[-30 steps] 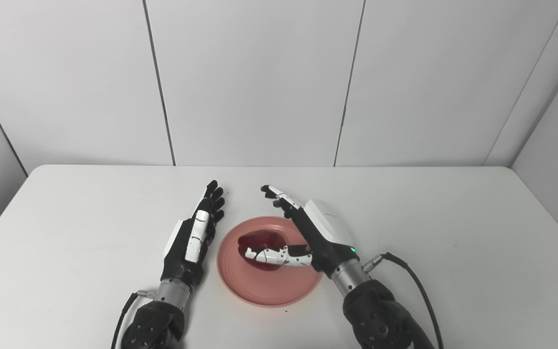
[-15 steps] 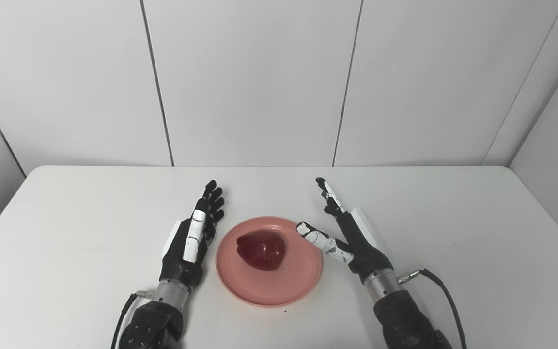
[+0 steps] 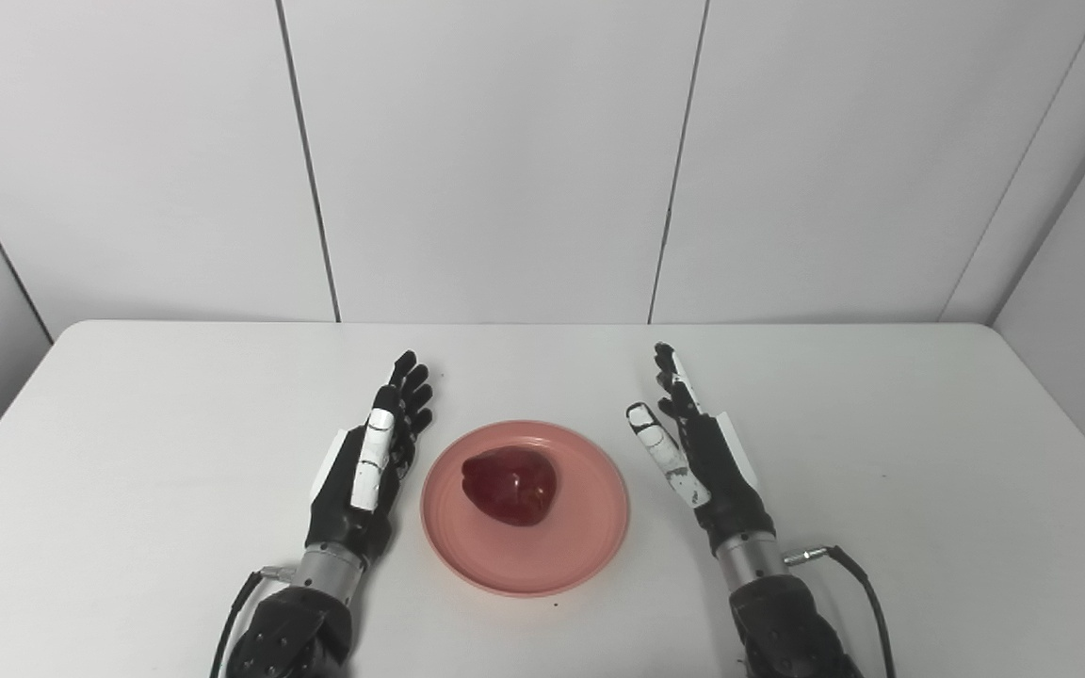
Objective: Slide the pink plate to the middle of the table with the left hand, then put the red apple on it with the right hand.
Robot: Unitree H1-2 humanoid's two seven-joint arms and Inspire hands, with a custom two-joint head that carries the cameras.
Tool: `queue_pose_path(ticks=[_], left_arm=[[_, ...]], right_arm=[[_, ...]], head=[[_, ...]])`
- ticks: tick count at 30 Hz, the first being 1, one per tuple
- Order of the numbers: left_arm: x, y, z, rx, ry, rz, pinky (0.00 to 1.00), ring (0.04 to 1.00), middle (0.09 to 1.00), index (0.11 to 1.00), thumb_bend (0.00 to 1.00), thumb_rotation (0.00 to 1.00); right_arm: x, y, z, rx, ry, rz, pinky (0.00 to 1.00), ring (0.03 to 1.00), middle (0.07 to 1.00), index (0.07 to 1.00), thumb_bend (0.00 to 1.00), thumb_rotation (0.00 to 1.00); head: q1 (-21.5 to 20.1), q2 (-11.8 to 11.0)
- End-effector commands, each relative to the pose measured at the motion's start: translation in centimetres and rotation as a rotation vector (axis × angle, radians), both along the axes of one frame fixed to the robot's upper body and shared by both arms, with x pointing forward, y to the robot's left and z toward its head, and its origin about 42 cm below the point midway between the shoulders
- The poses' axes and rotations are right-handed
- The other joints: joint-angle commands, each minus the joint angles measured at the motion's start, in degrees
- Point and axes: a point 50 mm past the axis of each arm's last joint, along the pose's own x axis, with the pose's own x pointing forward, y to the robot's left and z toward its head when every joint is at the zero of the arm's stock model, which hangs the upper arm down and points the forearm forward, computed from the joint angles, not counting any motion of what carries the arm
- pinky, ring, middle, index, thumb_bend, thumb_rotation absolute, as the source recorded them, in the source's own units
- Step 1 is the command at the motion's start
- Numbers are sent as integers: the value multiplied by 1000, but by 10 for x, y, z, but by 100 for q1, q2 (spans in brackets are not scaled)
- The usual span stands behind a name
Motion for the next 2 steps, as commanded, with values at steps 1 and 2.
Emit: queue_pose_path(ticks=[1,2], left_arm=[[5,3,15,1,-83,-3,1000,1000,1000,1000,699,1000],[5,3,15,3,-85,-1,1000,1000,1000,1000,700,1000]], right_arm=[[3,4,16,40,-102,5,981,993,1000,1000,665,1000],[2,4,15,59,-99,1,981,995,1000,1000,663,1000]], head=[[-4,-1],[-3,-14]])
